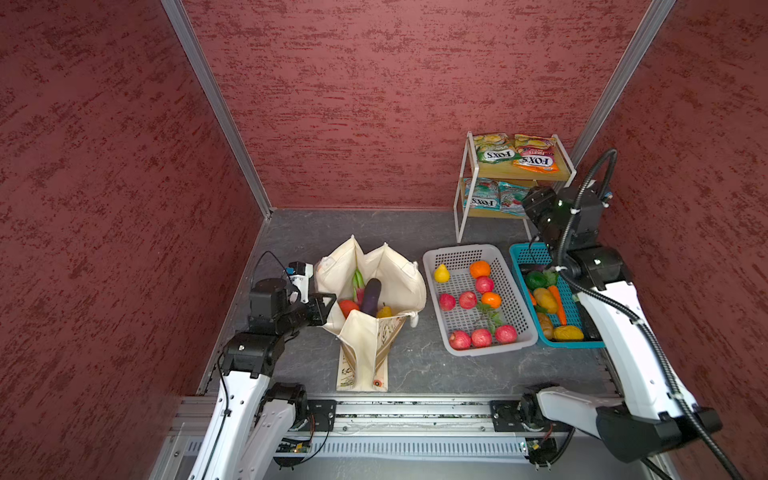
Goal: Place the food into the grocery bag and tie it
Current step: 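Move the right gripper up to the green candy bag on the shelf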
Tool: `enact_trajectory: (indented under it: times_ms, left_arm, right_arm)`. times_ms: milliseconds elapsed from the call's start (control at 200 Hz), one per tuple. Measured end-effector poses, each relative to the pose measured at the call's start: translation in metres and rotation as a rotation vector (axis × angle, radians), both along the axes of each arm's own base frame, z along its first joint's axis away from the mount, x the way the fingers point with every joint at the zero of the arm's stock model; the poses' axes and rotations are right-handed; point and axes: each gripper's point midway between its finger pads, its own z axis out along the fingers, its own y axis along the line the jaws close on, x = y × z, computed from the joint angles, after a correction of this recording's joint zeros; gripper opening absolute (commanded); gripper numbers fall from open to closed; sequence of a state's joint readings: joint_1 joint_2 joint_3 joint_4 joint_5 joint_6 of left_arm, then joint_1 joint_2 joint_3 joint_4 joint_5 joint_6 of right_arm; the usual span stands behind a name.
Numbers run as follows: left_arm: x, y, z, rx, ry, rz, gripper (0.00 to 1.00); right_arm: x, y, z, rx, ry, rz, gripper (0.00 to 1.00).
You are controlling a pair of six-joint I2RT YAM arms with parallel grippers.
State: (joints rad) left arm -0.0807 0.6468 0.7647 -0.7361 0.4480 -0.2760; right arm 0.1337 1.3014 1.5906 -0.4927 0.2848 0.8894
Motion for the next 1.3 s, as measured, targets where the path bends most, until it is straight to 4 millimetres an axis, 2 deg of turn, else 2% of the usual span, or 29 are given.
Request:
enact_trajectory:
  times_ms: [190, 286, 451, 571, 696, 807, 1303]
  left_arm:
    - [0.000, -0.002, 0.000, -0.001, -0.001, -0.011, 0.18]
    - [-0.001, -0.004, 0.001, -0.002, -0.002, -0.018, 0.18]
    - [-0.001, -0.004, 0.001, -0.002, -0.005, -0.019, 0.17]
    - [-0.002, -0.004, 0.002, -0.003, -0.010, -0.019, 0.18]
    - [-0.002, -0.004, 0.003, -0.003, -0.015, -0.019, 0.18]
    - [-0.003, -0.004, 0.004, -0.003, -0.016, -0.019, 0.18]
    - [-0.003, -0.004, 0.004, -0.003, -0.016, -0.018, 0.18]
  right_arm:
    - [0.076, 0.005, 0.039, 0.108, -0.068, 0.091, 0.66]
    - [0.110, 0.008, 0.044, 0.145, -0.073, 0.139, 0.63]
    - [0.162, 0.011, 0.030, 0.221, -0.036, 0.204, 0.60]
    - [0.189, 0.011, -0.006, 0.290, 0.037, 0.222, 0.53]
    - [0.204, 0.007, -0.043, 0.373, 0.116, 0.222, 0.50]
    - [0.211, 0.003, -0.059, 0.433, 0.144, 0.232, 0.50]
    - [0.210, 0.004, -0.056, 0.486, 0.143, 0.278, 0.58]
